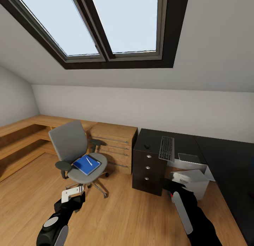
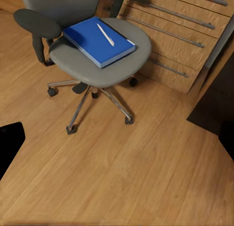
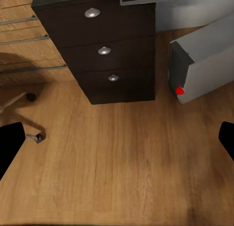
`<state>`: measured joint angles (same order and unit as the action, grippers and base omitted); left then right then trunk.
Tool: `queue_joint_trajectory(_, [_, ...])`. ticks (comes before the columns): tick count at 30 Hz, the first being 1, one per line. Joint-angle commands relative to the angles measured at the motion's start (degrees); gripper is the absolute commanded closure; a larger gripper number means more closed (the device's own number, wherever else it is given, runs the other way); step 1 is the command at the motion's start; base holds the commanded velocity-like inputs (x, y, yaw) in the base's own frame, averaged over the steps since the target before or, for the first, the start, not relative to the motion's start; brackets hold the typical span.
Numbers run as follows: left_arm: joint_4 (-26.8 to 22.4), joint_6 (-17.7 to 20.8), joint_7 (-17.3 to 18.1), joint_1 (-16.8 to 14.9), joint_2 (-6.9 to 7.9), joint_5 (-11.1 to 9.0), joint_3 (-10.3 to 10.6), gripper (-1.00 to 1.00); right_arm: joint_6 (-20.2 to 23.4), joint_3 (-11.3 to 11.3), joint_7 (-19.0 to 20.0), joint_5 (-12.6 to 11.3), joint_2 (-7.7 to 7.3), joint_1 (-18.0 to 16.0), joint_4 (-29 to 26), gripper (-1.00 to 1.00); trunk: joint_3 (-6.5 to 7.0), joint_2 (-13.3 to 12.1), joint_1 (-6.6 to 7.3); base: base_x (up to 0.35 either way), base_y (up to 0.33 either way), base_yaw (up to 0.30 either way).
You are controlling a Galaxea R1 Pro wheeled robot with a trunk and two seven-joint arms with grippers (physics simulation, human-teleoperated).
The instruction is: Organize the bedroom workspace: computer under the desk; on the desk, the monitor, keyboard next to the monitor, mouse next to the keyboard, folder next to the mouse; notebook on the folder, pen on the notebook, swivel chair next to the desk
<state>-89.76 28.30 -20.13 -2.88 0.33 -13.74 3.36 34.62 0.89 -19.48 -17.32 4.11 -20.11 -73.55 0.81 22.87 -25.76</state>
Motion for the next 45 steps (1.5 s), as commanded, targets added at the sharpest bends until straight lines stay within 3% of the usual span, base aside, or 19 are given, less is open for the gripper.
queue_joint_trajectory(1, [0.59,0.02,-0.52,-0.02,-0.14,-0.58,0.15,-1.0,-3.55,-0.98,-0.48,-0.58,0.05,-0.02,2.12,-1.0,-0.03,0.05,-0.02,-0.244,-0.153,-0.045])
queue_joint_trajectory(8, [0.67,0.01,-0.52,-0.02,-0.11,-0.58,0.15,-1.0,-7.23,-1.34,-0.5,-0.52,0.1,-0.02,4.36,-1.0,-0.03,0.05,-0.02,-0.196,-0.187,-0.193])
queue_joint_trajectory(17, [0.72,0.0,-0.52,-0.02,-0.08,-0.58,0.13,-1.0,-7.75,-3.2,-0.56,-0.52,0.1,-0.02,4.99,-1.0,-0.03,0.05,-0.02,-0.032,-0.141,-0.132])
queue_joint_trajectory(25, [0.79,0.0,-0.52,-0.02,-0.07,-0.58,0.1,-1.0,-7.8,-3.56,-0.51,-0.52,0.08,-0.02,5.05,-1.0,-0.03,0.05,-0.02,-0.06,-0.027,-0.014])
queue_joint_trajectory(45, [0.76,0.08,-0.52,-0.02,-0.07,-0.58,0.09,-1.0,-8.1,-3.56,-0.42,-0.27,-0.01,-0.02,5.02,-1.0,-0.03,0.05,-0.02,-0.306,-0.019,-0.001])
